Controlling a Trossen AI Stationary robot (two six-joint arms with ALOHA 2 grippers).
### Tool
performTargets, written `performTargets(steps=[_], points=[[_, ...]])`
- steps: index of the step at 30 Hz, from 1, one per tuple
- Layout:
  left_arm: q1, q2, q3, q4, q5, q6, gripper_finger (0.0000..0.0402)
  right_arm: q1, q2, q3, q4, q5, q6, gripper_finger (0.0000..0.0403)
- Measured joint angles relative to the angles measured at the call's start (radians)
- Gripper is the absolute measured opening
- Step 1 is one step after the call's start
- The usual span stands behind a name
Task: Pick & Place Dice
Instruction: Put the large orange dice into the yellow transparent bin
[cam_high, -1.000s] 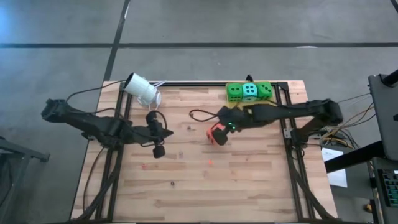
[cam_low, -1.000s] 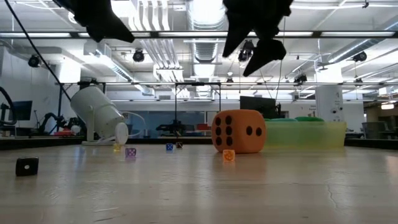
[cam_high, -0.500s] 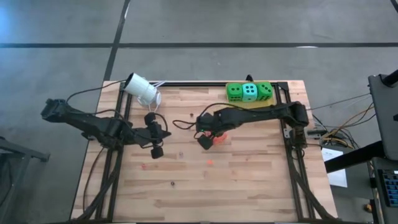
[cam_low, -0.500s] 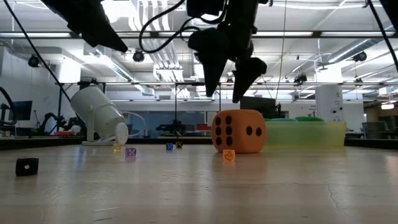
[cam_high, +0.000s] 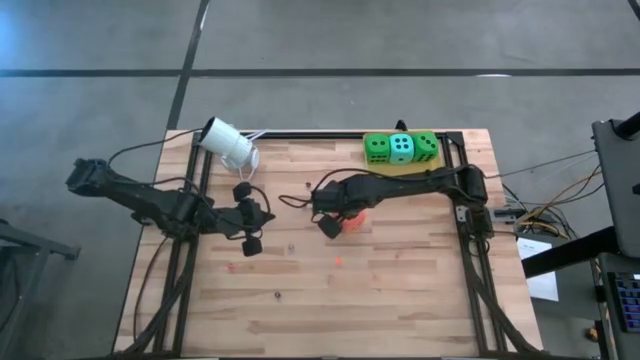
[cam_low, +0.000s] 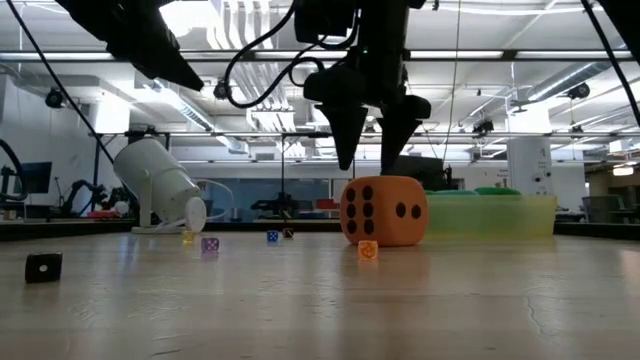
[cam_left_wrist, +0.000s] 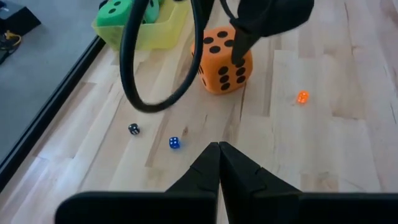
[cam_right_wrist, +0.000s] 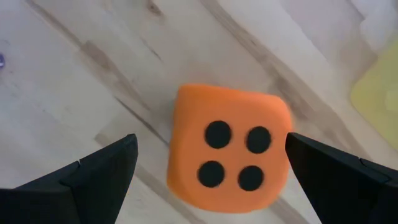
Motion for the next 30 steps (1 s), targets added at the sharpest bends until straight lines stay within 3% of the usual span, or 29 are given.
performTargets(steps=[6, 11, 30], points=[[-0.001, 0.0, 0.003, 0.01, 0.0, -0.002, 0.0012, -0.006, -0.007, -0.024, -0.043, 0.031, 0.028, 0.04], [-0.001, 0.0, 0.004, 0.013, 0.0, -0.002, 0.0012, -0.009, -0.007, -0.037, 0.028, -0.001, 0.01, 0.04], [-0.001, -0.001, 0.004, 0.014, 0.001, -0.002, 0.0012, -0.035, -0.011, -0.114, 0.0, -0.004, 0.042, 0.04]])
